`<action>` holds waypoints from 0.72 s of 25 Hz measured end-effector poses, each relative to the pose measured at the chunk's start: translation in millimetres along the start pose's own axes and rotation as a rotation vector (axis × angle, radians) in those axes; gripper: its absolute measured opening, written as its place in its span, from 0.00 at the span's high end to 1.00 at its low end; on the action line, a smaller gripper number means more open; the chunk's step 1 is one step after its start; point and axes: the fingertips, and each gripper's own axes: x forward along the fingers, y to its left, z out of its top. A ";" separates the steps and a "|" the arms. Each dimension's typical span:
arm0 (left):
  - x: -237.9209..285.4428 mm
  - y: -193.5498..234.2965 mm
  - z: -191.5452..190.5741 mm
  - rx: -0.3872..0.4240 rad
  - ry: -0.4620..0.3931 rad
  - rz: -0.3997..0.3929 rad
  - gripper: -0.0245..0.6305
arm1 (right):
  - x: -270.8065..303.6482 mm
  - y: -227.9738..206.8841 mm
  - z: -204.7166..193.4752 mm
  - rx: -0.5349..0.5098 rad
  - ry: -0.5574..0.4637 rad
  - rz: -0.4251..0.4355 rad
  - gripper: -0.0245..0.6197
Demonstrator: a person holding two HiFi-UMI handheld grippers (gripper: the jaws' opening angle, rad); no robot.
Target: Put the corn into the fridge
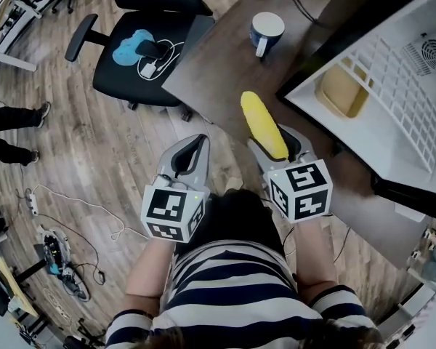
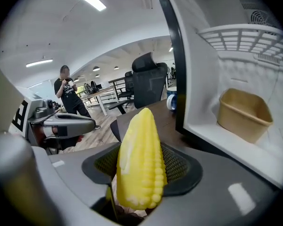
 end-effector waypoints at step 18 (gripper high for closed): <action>36.4 -102.9 15.1 0.120 0.009 -0.218 0.96 | -93.3 -64.3 -50.4 0.133 -0.037 -0.168 0.56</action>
